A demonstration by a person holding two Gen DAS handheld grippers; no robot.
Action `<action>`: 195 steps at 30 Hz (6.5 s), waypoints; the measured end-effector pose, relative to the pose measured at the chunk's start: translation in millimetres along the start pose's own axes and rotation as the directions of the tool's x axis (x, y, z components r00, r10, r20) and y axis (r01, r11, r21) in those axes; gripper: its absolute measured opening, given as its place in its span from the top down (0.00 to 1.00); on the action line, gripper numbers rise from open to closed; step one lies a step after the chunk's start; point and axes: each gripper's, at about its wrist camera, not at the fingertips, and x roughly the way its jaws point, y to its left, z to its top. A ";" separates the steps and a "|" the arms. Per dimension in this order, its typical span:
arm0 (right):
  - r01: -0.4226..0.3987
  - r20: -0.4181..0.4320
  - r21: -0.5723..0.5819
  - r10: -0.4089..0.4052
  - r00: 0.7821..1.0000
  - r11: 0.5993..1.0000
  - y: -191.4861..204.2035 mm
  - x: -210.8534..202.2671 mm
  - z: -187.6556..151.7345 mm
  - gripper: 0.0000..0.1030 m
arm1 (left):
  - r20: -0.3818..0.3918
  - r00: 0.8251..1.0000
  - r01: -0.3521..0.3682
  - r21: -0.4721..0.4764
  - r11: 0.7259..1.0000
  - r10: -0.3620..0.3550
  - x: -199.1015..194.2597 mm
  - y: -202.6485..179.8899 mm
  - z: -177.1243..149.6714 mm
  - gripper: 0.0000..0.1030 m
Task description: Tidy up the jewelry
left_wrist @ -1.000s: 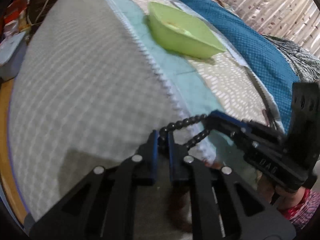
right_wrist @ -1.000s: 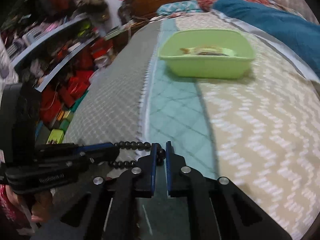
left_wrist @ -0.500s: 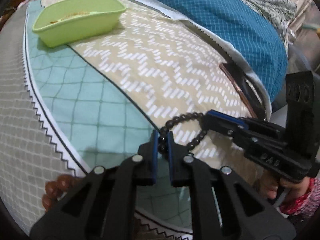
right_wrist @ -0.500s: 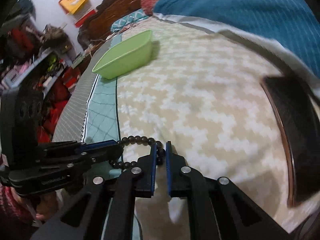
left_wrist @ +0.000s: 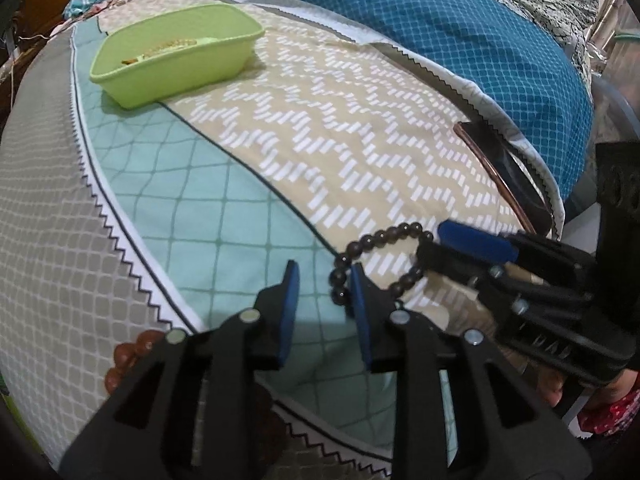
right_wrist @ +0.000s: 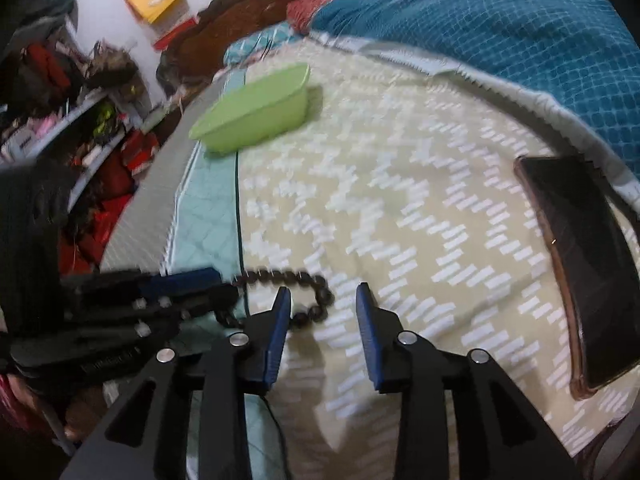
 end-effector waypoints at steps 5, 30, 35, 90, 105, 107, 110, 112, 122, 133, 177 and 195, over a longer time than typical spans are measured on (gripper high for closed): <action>-0.046 -0.019 -0.062 0.045 0.999 0.997 10.9 7.0 6.9 1.00 | -0.004 0.998 0.063 0.015 0.998 -0.063 4.5 0.2 4.6 0.92; -0.357 0.173 0.051 0.344 0.923 0.933 31.6 46.4 193.0 1.00 | 0.277 0.961 0.035 -0.095 0.995 -0.008 -75.4 119.4 208.0 0.92; -0.512 0.026 0.113 0.513 0.858 0.851 61.5 108.9 220.1 0.93 | 0.188 0.982 -0.001 -0.135 0.991 0.027 -39.9 131.9 233.5 0.78; -0.397 -0.200 -0.054 0.380 0.903 0.916 99.8 26.0 -22.4 0.34 | -0.050 0.961 -0.277 -0.200 0.940 0.273 -72.3 73.9 -83.9 0.65; -0.374 -0.189 -0.082 0.354 0.916 0.924 104.9 22.0 -22.3 0.35 | -0.044 0.963 -0.270 -0.208 0.940 0.266 -71.8 77.0 -85.4 0.65; -0.345 -0.182 -0.113 0.322 0.929 0.932 108.9 19.0 -21.0 0.35 | -0.045 0.962 -0.273 -0.206 0.940 0.269 -71.4 76.5 -85.4 0.64; -0.293 -0.172 -0.157 0.266 0.948 0.943 114.0 15.6 -19.4 0.35 | -0.049 0.959 -0.282 -0.196 0.939 0.277 -69.8 75.0 -84.3 0.63; -0.262 -0.163 -0.178 0.234 0.958 0.949 114.4 14.4 -17.9 0.35 | -0.051 0.958 -0.285 -0.190 0.939 0.281 -67.9 73.1 -83.5 0.61; -0.184 -0.129 -0.242 0.156 0.979 0.953 114.7 14.9 -13.9 0.53 | -0.051 0.957 -0.289 -0.148 0.946 0.285 -57.9 62.2 -78.3 0.48; -0.189 -0.103 -0.335 0.163 0.981 0.923 127.0 3.7 -10.3 0.71 | 0.029 0.982 -0.173 -0.233 0.957 0.185 -85.6 81.2 -82.0 0.49; -0.047 -0.015 -0.050 0.046 0.999 0.998 31.5 35.1 22.1 0.95 | 0.003 0.985 -0.173 -0.060 0.983 0.174 -9.3 31.1 -3.5 0.56; -0.181 0.205 -0.090 0.196 0.959 0.979 76.3 69.9 201.9 1.00 | 0.208 0.954 -0.181 -0.176 0.968 0.217 -51.3 110.0 170.2 0.74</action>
